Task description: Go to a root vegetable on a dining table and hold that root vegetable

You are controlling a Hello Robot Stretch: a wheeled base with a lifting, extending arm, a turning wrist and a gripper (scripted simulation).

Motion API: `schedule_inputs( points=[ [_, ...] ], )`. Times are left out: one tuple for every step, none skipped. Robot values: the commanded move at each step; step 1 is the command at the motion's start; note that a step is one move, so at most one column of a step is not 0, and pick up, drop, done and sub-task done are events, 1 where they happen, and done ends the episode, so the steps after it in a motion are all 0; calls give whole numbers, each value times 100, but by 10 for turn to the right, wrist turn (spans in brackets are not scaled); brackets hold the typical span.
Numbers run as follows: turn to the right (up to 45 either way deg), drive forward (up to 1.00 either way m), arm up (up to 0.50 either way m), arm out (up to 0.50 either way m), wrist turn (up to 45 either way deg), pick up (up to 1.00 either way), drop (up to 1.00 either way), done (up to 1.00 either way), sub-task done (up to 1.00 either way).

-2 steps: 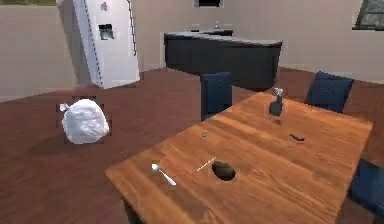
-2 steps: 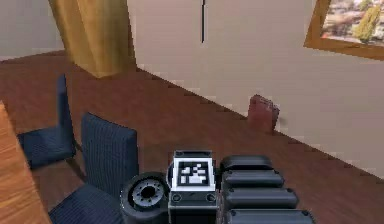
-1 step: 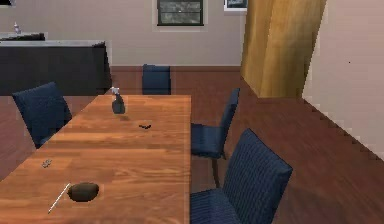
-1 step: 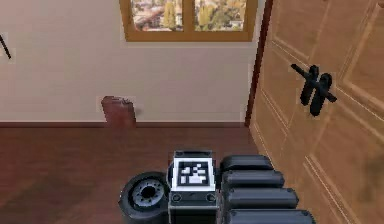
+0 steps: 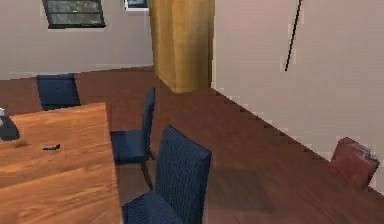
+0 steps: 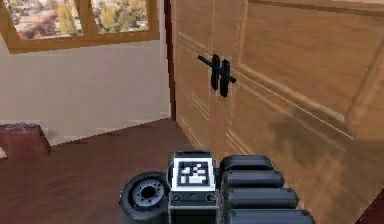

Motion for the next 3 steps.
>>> schedule_inputs(
  points=[
    [0,10,0,0,0,0,0,0,0],
    [-450,0,0,0,0,0,0,0,0],
    [-450,0,0,0,0,0,0,0,0]
  ],
)
